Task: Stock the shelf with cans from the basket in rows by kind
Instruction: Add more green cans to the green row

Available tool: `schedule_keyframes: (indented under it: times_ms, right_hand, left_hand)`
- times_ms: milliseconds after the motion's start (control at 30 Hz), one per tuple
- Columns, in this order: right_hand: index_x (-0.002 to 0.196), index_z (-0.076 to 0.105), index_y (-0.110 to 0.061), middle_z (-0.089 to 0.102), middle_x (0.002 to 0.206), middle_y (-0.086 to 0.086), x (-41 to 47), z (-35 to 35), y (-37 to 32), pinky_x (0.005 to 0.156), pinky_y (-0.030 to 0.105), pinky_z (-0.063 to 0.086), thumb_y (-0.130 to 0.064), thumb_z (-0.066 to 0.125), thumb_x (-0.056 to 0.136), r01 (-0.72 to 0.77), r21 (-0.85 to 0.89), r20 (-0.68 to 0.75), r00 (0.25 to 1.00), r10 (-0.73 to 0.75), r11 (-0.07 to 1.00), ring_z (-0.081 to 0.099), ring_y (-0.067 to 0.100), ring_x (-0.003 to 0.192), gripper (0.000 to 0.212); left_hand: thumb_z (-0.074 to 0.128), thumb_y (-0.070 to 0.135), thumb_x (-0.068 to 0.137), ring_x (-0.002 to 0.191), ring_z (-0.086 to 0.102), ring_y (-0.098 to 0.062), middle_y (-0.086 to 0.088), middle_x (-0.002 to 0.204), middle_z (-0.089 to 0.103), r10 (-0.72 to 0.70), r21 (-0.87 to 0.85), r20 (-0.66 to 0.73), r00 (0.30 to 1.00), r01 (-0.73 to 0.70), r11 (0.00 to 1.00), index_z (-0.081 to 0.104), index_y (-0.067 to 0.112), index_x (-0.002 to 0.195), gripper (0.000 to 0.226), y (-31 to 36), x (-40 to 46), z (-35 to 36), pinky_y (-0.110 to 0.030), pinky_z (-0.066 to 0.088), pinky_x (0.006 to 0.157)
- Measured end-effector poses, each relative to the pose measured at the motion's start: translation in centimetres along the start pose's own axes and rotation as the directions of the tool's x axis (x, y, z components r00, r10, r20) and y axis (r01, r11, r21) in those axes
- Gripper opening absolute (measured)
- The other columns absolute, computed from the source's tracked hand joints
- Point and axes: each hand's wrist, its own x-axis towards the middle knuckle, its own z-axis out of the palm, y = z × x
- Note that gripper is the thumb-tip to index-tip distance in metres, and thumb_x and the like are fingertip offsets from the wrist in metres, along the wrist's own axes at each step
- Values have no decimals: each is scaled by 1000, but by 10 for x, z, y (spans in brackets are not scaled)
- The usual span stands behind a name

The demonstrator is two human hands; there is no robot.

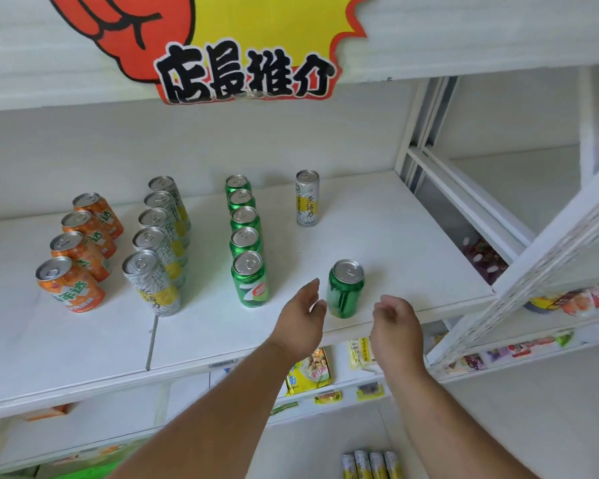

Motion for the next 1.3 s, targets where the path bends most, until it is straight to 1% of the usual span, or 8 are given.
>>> schedule_keyframes:
  times_ms: [133,267,500,633,833,967,1133,1300]
  right_hand:
    - [139,57,-24,61,131,-9,9,8,-8,99,30,42,-14,47,103,-52,25,147,988,47,998,56,16,127,38]
    - [105,71,-35,73,105,-15,6,17,-14,82,26,47,-6,45,99,1,41,243,970,-11,999,64,12,105,40]
    - [112,75,-37,77,107,-12,10,39,-24,88,29,52,-4,43,90,15,0,427,904,-13,1000,67,13,109,51]
    - [118,73,-43,76,116,-12,12,68,-22,108,47,51,-11,42,83,18,15,531,847,-23,1000,67,18,119,57]
    - [107,78,-43,78,113,-8,-1,99,-31,111,46,49,-8,42,80,5,45,633,774,-32,999,66,20,120,57]
    - [112,72,-27,75,111,-2,-7,113,-27,109,43,48,-19,42,78,24,5,602,798,-22,1000,64,27,115,46]
    - [101,65,-22,67,91,-11,-43,104,-16,66,19,44,-8,44,96,114,22,380,918,-114,993,59,8,79,26]
    - [108,70,-22,75,100,-6,-48,112,-14,76,25,48,-4,42,93,101,53,442,890,-114,993,63,9,88,37]
  left_hand:
    - [44,5,98,141,38,-7,12,151,40,-12,29,63,998,10,1000,27,29,157,66,16,19,7,-13,40,103]
    - [42,-7,84,137,44,-9,9,143,52,30,51,94,995,-35,998,38,28,150,75,17,23,9,-22,34,110]
    - [38,-13,87,122,49,13,14,140,53,53,-13,-54,997,-54,998,45,30,142,70,-13,-11,-20,4,38,85]
    - [38,-10,92,137,40,1,13,142,51,34,-60,-137,990,-42,997,45,31,142,65,-28,-26,-40,-5,34,93]
    - [38,-13,93,127,51,2,7,134,57,64,-93,-282,957,-94,991,48,21,135,55,-44,-47,-60,-25,39,112]
    - [41,-9,95,124,53,-3,3,137,53,22,-66,-350,937,-48,997,43,23,141,57,-56,-48,-75,-17,43,101]
    - [40,-7,93,131,47,-1,11,141,52,-14,-73,-272,962,-6,997,44,23,147,62,-48,-38,-84,-21,37,106]
    - [38,-17,85,117,54,14,16,125,63,5,-131,-252,968,-39,991,56,26,130,65,-52,-41,-80,-10,39,99]
